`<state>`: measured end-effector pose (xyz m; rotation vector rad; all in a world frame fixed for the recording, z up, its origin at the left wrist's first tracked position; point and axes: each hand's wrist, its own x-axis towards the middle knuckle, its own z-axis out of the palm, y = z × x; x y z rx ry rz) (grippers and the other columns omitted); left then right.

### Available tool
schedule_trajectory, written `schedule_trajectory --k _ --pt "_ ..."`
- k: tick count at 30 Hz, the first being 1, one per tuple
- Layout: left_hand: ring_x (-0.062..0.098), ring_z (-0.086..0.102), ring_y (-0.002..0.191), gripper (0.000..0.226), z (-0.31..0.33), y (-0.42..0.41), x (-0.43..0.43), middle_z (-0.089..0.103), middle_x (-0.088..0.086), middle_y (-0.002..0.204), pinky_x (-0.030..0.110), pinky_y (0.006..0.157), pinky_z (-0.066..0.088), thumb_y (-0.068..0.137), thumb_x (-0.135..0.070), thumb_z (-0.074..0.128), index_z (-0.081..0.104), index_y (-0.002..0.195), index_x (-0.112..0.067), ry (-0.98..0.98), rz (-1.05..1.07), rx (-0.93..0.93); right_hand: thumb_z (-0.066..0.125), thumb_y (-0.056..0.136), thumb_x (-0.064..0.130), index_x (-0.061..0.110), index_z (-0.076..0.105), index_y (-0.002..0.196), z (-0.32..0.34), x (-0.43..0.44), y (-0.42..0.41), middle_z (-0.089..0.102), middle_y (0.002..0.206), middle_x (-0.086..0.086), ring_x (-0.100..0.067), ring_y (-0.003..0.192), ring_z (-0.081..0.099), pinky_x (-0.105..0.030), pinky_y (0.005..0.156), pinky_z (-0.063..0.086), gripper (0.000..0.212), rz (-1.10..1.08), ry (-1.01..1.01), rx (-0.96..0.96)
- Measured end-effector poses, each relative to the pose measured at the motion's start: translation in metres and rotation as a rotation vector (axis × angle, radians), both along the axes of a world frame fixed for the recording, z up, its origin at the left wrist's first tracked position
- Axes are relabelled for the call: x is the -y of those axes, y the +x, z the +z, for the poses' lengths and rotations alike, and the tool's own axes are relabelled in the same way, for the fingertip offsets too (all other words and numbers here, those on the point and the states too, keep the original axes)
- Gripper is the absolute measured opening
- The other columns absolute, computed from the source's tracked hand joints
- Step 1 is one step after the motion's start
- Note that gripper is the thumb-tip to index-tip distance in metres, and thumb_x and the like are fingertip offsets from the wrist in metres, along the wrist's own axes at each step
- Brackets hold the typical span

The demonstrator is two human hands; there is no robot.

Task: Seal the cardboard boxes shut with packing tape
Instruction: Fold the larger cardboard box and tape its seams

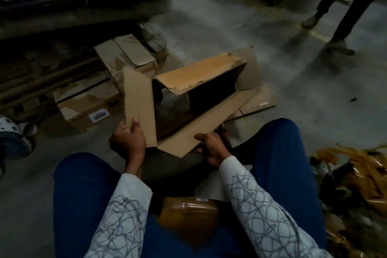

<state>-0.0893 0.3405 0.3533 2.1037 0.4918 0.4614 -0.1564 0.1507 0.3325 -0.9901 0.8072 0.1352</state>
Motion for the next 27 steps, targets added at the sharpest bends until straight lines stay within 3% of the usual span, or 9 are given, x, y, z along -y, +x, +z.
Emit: schedule_trajectory --k 2,5,11,14,18,21,23,25,27 --pt "0.03 0.069 0.092 0.027 -0.003 0.002 -0.007 0.075 0.013 0.102 0.039 0.082 0.056 0.091 -0.028 0.068 0.075 0.102 -0.005 -0.114 0.069 0.009 0.051 0.097 -0.003 -0.004 0.055 0.123 0.002 0.0 -0.001 0.067 0.098 -0.013 -0.027 0.085 0.067 -0.042 0.066 0.058 0.027 0.002 -0.022 0.041" --pt "0.025 0.068 0.085 0.027 -0.005 0.004 -0.016 0.075 0.009 0.095 0.041 0.077 0.057 0.088 -0.031 0.069 0.073 0.093 -0.005 -0.225 0.168 0.002 0.051 0.098 -0.002 -0.006 0.053 0.128 0.003 -0.003 -0.004 0.068 0.106 -0.015 -0.026 0.089 0.068 -0.041 0.065 0.061 0.031 0.005 -0.035 0.093" --pt "0.019 0.07 0.086 0.034 -0.017 0.011 -0.031 0.074 0.0 0.095 0.043 0.079 0.06 0.077 -0.04 0.065 0.075 0.098 -0.015 -0.458 0.307 0.143 0.056 0.098 0.003 0.01 0.053 0.117 0.01 -0.019 -0.023 0.067 0.112 -0.011 -0.025 0.097 0.068 -0.041 0.071 0.061 0.02 -0.093 0.065 0.163" --pt "0.025 0.069 0.098 0.049 -0.022 0.019 -0.036 0.074 0.008 0.107 0.042 0.086 0.057 0.078 -0.044 0.063 0.073 0.11 -0.008 -0.394 0.317 0.108 0.061 0.095 0.0 0.005 0.052 0.115 0.013 -0.026 -0.027 0.066 0.11 -0.015 -0.027 0.09 0.071 -0.043 0.073 0.063 0.023 -0.083 0.098 0.149" --pt "0.032 0.067 0.097 0.031 -0.026 0.016 -0.043 0.072 0.019 0.107 0.039 0.083 0.053 0.09 -0.028 0.066 0.071 0.105 -0.001 -0.182 0.164 -0.065 0.063 0.094 0.0 0.006 0.046 0.106 0.005 -0.051 -0.029 0.062 0.112 -0.023 -0.036 0.087 0.072 -0.044 0.073 0.063 0.022 0.081 0.071 -0.009" --pt "0.036 0.066 0.095 0.028 -0.03 0.013 -0.044 0.072 0.019 0.105 0.043 0.083 0.054 0.089 -0.031 0.067 0.072 0.102 -0.006 -0.097 0.128 -0.165 0.065 0.094 0.007 0.004 0.049 0.117 -0.003 -0.051 -0.024 0.063 0.12 -0.024 -0.039 0.091 0.072 -0.039 0.064 0.063 0.028 0.174 0.006 -0.02" --pt "0.037 0.067 0.095 0.029 -0.031 0.015 -0.045 0.073 0.019 0.106 0.041 0.083 0.054 0.089 -0.03 0.067 0.073 0.104 -0.007 -0.082 0.139 -0.179 0.069 0.094 0.03 0.007 0.057 0.117 -0.001 -0.042 -0.025 0.07 0.109 -0.016 -0.03 0.08 0.075 -0.04 0.065 0.063 0.034 0.333 -0.171 -0.005" --pt "0.036 0.067 0.096 0.03 -0.033 0.02 -0.05 0.073 0.02 0.107 0.039 0.082 0.052 0.088 -0.027 0.068 0.073 0.105 -0.003 -0.114 0.169 -0.174 0.065 0.088 0.059 0.018 0.068 0.099 0.002 -0.028 -0.024 0.074 0.09 -0.003 -0.019 0.073 0.073 -0.044 0.068 0.063 0.043 0.546 -0.638 0.029" --pt "0.034 0.067 0.096 0.031 -0.035 0.024 -0.055 0.072 0.02 0.107 0.039 0.084 0.053 0.088 -0.026 0.067 0.072 0.106 -0.001 -0.151 0.192 -0.168 0.063 0.081 0.072 0.025 0.065 0.087 0.007 -0.011 -0.019 0.069 0.081 0.005 -0.012 0.073 0.067 -0.041 0.07 0.06 0.047 0.592 -1.117 0.045"
